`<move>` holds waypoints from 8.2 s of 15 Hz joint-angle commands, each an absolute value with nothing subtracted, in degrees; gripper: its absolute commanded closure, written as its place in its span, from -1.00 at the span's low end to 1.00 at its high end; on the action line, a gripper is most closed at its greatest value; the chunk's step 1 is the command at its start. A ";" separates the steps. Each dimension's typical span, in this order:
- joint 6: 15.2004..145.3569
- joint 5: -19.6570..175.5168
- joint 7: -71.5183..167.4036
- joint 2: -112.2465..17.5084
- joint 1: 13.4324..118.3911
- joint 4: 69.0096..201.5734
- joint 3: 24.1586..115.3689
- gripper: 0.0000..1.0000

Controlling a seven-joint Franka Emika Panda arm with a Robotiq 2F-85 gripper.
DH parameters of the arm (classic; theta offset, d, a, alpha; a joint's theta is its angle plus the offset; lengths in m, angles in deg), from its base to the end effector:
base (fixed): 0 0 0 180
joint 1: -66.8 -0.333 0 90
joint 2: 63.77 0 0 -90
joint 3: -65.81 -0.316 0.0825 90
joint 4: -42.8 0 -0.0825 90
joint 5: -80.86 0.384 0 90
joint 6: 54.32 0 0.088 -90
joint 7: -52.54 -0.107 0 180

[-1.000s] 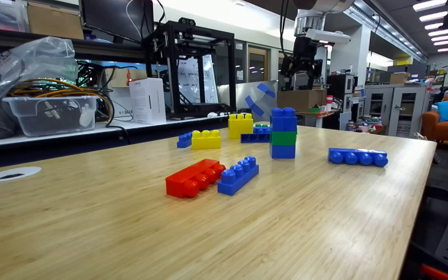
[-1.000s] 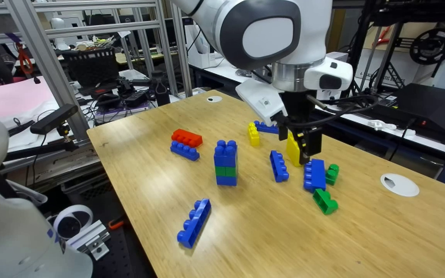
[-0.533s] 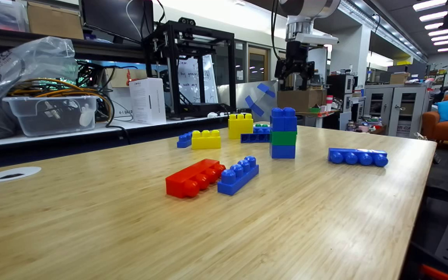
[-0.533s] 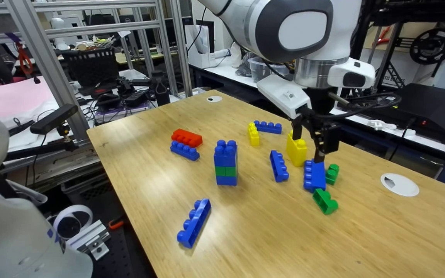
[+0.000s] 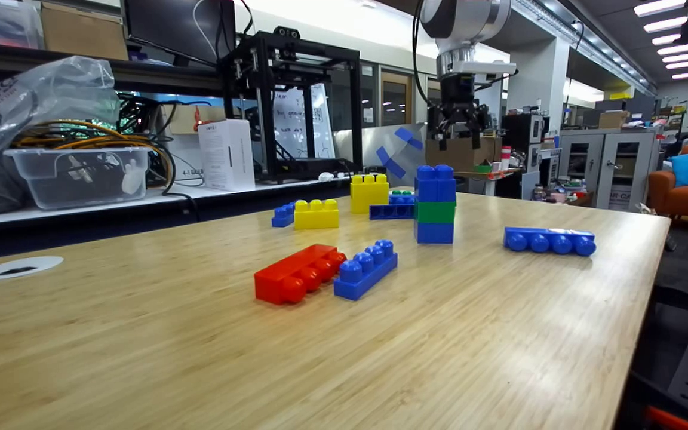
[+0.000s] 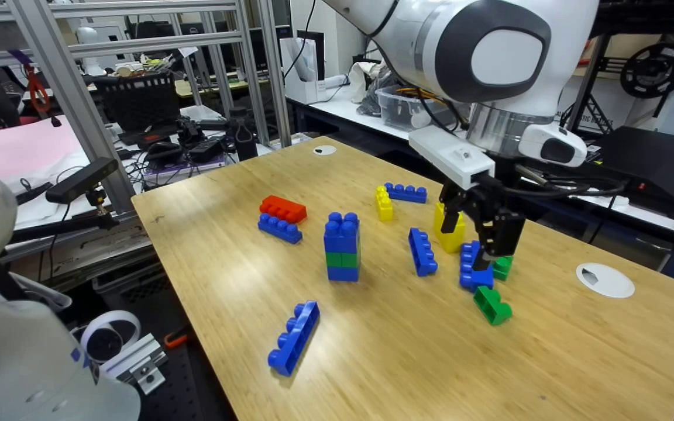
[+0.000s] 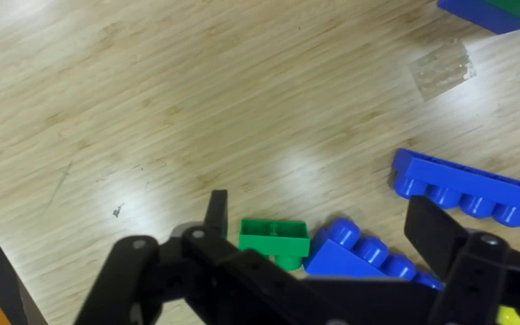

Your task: Move the stack of blocks to the right then place a green block on the top

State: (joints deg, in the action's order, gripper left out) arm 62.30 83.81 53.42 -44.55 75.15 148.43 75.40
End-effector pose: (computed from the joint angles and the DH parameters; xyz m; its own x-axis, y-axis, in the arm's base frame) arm 0.5887 -0.1814 0.3366 0.9403 -0.3110 -0.1380 -0.3126 -0.9498 0.0104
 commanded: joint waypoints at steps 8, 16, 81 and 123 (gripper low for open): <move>61.28 83.24 52.44 -31.92 75.92 138.45 73.98 -1.00; 60.20 82.22 50.73 -26.57 76.17 133.79 74.85 -1.00; 54.71 85.50 55.30 -16.52 80.60 120.23 71.40 -1.00; 49.97 85.88 49.25 -8.66 81.31 108.45 71.99 -1.00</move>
